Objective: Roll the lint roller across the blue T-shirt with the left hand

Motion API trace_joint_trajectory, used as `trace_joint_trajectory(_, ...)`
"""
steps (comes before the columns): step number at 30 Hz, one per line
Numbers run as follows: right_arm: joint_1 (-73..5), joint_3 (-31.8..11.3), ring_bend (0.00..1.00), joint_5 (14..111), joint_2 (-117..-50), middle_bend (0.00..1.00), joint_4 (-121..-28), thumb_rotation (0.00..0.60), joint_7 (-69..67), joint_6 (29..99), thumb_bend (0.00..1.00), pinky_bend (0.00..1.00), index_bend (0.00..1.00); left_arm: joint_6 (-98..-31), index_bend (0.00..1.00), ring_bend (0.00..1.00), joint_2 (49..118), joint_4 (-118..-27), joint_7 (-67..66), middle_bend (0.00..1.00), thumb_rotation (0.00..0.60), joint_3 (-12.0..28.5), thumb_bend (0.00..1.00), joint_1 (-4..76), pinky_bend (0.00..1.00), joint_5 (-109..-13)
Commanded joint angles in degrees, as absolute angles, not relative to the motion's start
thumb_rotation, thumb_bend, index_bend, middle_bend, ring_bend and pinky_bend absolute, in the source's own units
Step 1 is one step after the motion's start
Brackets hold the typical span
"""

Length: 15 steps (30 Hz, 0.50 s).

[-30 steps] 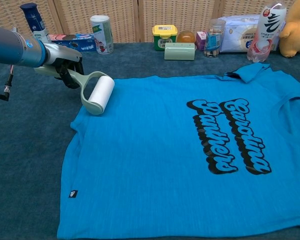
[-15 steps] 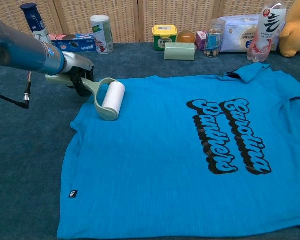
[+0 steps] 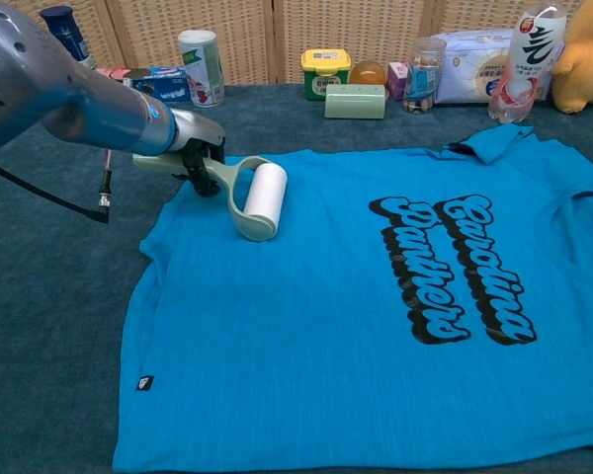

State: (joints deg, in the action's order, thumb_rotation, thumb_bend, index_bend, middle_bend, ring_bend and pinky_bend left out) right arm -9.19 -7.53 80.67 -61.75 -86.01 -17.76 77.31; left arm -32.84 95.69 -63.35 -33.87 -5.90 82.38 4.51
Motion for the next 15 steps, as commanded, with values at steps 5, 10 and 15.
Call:
trace_joint_trajectory(5, -9.1, -7.6, 0.0, 80.6, -61.5, 0.0, -86.1, 0.6, -18.4, 77.5, 0.0, 0.0, 0.07, -33.5, 1.0, 0.83, 98.0, -61.6, -36.4, 0.96, 0.6, -4.1, 1.0, 84.4, 0.97, 6.3)
trace_joint_trajectory(10, -9.0, -7.7, 0.0, 80.6, -61.3, 0.0, -86.1, 0.6, -18.7, 77.7, 0.0, 0.0, 0.07, -34.2, 1.0, 0.83, 99.6, -60.6, -38.5, 0.96, 0.6, -3.0, 1.0, 85.6, 0.97, 7.6)
trace_joint_trajectory(15, -8.9, -7.8, 0.0, 80.6, -61.0, 0.0, -86.2, 0.6, -19.1, 77.9, 0.0, 0.0, 0.07, -34.8, 1.0, 0.83, 101.1, -59.7, -40.2, 0.96, 0.6, -1.4, 1.0, 86.4, 0.97, 8.3)
